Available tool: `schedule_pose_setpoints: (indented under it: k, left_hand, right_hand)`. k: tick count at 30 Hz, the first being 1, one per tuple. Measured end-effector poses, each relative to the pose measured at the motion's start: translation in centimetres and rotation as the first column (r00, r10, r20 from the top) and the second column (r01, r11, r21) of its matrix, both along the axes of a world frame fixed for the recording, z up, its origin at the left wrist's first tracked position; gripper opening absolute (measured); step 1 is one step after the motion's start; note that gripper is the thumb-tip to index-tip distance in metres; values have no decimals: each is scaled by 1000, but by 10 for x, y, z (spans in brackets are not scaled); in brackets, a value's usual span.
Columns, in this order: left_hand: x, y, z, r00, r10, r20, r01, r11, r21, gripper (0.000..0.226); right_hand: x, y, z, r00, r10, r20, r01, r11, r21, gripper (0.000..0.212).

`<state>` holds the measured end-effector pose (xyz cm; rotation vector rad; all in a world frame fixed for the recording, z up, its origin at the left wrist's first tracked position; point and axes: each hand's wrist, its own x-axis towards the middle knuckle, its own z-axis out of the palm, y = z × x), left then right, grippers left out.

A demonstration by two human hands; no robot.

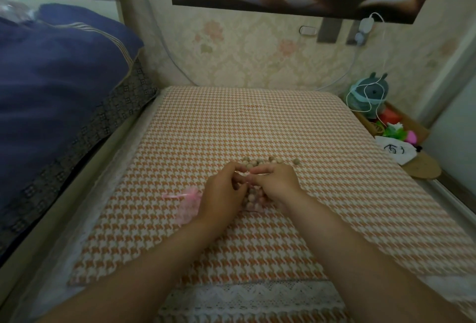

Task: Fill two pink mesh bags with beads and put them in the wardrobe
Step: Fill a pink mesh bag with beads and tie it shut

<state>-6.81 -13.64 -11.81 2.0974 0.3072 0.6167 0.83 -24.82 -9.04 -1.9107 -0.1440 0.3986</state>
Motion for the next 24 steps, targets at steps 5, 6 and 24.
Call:
schedule_pose_setpoints:
  k: [5,6,24]
  left_hand:
    - [1,0,-2,1000,11,-15,-10,1000,24,22]
    - [1,1,-3,1000,10,-17,-10,1000,27,22]
    - [-8,-11,2,1000,0,-26,1,998,66,20]
  right_hand:
    - [-2,-5,2,975,69,210,-41,990,-135,2]
    - [-3,-6,4,953,125,274,-73,979,-192,4]
    - [-4,-4,22,860,432,272,-233,806,-544,19]
